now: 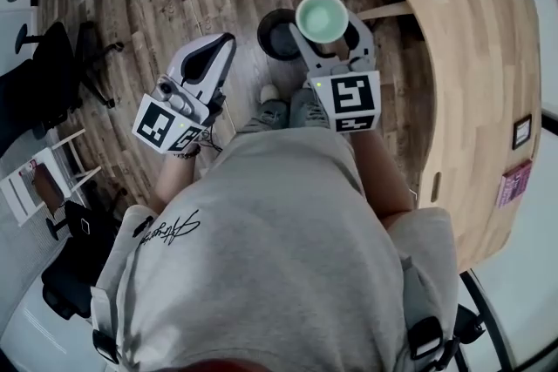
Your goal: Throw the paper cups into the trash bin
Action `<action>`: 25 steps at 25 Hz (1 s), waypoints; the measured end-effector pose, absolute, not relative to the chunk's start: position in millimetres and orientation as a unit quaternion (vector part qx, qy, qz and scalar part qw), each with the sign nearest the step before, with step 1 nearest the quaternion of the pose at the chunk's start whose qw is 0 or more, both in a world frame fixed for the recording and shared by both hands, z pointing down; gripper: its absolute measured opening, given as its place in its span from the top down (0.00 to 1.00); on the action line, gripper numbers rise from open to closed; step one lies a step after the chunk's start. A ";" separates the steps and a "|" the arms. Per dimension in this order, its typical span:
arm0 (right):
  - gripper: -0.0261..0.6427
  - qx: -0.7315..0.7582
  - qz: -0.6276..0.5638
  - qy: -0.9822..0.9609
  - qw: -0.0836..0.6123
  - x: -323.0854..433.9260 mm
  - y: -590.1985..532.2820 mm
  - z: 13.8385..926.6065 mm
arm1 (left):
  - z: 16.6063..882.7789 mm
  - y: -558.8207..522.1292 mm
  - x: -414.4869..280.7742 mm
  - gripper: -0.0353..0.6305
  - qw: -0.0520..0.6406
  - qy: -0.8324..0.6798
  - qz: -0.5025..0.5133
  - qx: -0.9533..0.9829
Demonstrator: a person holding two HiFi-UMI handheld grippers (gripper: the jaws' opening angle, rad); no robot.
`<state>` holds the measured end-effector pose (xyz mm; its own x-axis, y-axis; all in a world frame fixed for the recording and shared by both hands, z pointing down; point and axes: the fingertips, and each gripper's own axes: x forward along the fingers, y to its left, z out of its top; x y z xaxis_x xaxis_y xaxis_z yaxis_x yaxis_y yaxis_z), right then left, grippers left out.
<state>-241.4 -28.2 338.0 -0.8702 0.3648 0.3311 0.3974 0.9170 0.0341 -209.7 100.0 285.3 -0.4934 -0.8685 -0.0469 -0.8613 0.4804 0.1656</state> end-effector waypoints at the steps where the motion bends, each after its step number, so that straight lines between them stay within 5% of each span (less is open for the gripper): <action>1: 0.53 -0.204 -0.051 -0.964 0.160 -244.0 -25.9 337.5 | 287.6 100.3 -210.8 0.94 0.024 -0.862 -0.083 0.500; 25: 0.53 -0.297 -0.037 -0.930 0.211 -264.9 7.6 423.7 | 363.1 112.7 -217.6 0.94 0.080 -0.898 -0.104 0.420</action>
